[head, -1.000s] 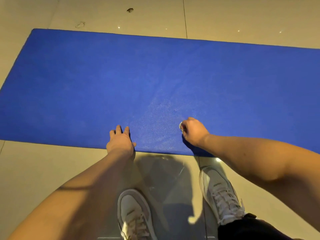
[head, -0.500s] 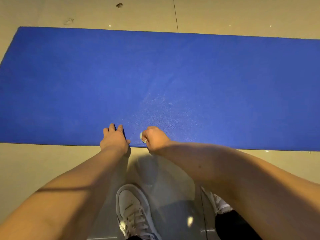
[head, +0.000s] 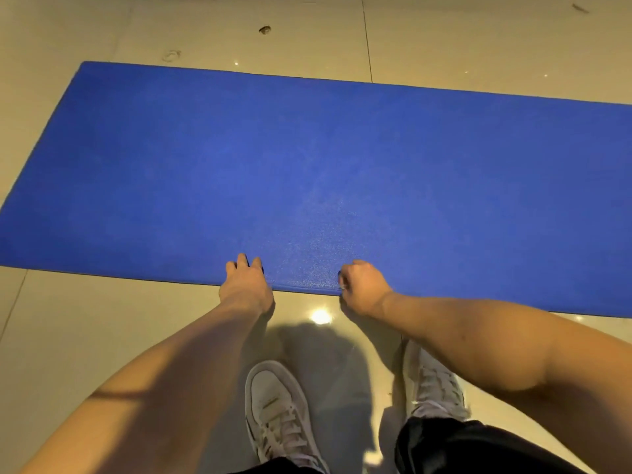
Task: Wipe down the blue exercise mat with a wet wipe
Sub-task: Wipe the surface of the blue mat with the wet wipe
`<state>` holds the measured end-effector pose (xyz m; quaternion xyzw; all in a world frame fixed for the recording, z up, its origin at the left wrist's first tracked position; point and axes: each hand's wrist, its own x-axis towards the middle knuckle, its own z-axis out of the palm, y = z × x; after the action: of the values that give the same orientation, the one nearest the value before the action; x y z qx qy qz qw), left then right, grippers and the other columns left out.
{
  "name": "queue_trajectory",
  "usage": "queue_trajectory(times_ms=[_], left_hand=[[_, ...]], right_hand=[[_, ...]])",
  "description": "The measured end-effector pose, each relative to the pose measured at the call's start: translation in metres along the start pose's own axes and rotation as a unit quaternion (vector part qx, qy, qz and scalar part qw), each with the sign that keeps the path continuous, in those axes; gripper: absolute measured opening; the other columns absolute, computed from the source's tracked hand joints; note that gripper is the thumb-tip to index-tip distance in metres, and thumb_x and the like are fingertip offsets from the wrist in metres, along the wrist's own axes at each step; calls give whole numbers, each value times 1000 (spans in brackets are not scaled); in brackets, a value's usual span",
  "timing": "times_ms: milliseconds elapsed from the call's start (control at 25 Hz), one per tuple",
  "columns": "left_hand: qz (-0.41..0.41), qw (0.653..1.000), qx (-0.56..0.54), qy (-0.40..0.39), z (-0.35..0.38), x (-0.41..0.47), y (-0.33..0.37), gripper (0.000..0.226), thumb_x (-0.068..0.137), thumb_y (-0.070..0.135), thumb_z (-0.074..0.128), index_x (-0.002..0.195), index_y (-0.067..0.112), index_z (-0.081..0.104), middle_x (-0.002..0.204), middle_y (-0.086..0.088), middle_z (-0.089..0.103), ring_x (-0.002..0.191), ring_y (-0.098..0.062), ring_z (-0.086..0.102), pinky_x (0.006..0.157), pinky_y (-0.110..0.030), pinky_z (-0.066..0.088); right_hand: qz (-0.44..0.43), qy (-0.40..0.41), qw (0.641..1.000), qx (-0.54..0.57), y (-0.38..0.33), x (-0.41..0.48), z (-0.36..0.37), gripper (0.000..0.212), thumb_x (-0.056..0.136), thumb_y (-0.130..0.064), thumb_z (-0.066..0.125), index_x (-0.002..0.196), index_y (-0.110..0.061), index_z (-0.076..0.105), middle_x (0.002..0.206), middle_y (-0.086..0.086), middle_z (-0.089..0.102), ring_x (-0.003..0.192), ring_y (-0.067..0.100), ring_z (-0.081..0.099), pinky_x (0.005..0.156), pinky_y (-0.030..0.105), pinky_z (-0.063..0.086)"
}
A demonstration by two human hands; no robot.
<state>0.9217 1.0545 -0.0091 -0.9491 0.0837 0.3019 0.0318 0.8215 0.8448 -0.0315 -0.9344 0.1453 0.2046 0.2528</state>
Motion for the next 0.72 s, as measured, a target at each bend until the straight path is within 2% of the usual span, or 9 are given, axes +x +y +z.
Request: queue_trajectory(times_ms=[120, 200, 280, 360, 440, 480, 600, 720], left_hand=[[21, 1000, -12, -4, 1, -2, -1, 48, 98, 27, 58, 142, 18, 41, 153, -5, 27, 137, -28, 27, 91, -40, 49], [39, 998, -41, -8, -4, -3, -2, 34, 99, 25, 55, 131, 15, 52, 144, -6, 40, 132, -29, 34, 95, -41, 48], [46, 990, -131, -10, -16, -7, -2, 29, 100, 22, 56, 128, 13, 59, 133, -9, 57, 123, -30, 49, 96, -42, 49], [35, 948, -315, -24, -33, -17, 2, 28, 101, 17, 57, 127, 8, 62, 122, -13, 66, 108, -31, 62, 90, -39, 54], [27, 870, -489, -57, -57, -38, 13, 22, 103, 8, 53, 122, 2, 61, 107, -16, 66, 86, -29, 61, 71, -35, 56], [28, 838, -541, -62, -70, -53, 18, 21, 103, 4, 51, 121, 2, 61, 103, -18, 65, 81, -28, 59, 65, -32, 56], [56, 794, -603, -40, -105, -92, 28, 19, 101, 8, 54, 117, 7, 64, 107, -17, 71, 85, -25, 67, 71, -33, 59], [110, 790, -603, -20, -131, -125, 34, 17, 98, 22, 64, 112, 12, 68, 105, -10, 74, 90, -22, 71, 77, -35, 63]], right_hand=[[-36, -30, 988, 144, -57, 7, 17, 21, 86, -3, 48, 76, -19, 57, 88, 4, 65, 84, 27, 63, 72, 33, 51], [-24, -1, 976, 216, -86, 12, 11, 25, 89, -3, 53, 74, -22, 59, 84, 0, 68, 82, 24, 65, 74, 34, 55], [-8, 20, 967, 254, -98, 14, -8, 25, 90, -2, 58, 76, -23, 62, 86, -1, 69, 83, 20, 65, 79, 34, 56], [-1, 36, 957, 289, -98, 9, -37, 21, 90, 1, 60, 82, -18, 65, 83, -2, 65, 79, 17, 61, 77, 28, 55], [-6, 56, 948, 312, -98, 1, -69, 20, 90, 4, 60, 84, -14, 65, 79, -5, 62, 75, 15, 58, 66, 19, 48], [-12, 71, 945, 318, -99, -6, -85, 21, 90, 6, 60, 84, -14, 65, 79, -5, 61, 75, 14, 57, 63, 17, 45], [-34, 109, 938, 328, -105, -31, -126, 20, 89, 8, 59, 87, -12, 64, 90, 0, 64, 83, 16, 60, 73, 26, 52], [-41, 125, 932, 338, -109, -57, -151, 19, 85, 8, 62, 92, -9, 65, 95, 7, 67, 86, 20, 64, 82, 39, 59]])
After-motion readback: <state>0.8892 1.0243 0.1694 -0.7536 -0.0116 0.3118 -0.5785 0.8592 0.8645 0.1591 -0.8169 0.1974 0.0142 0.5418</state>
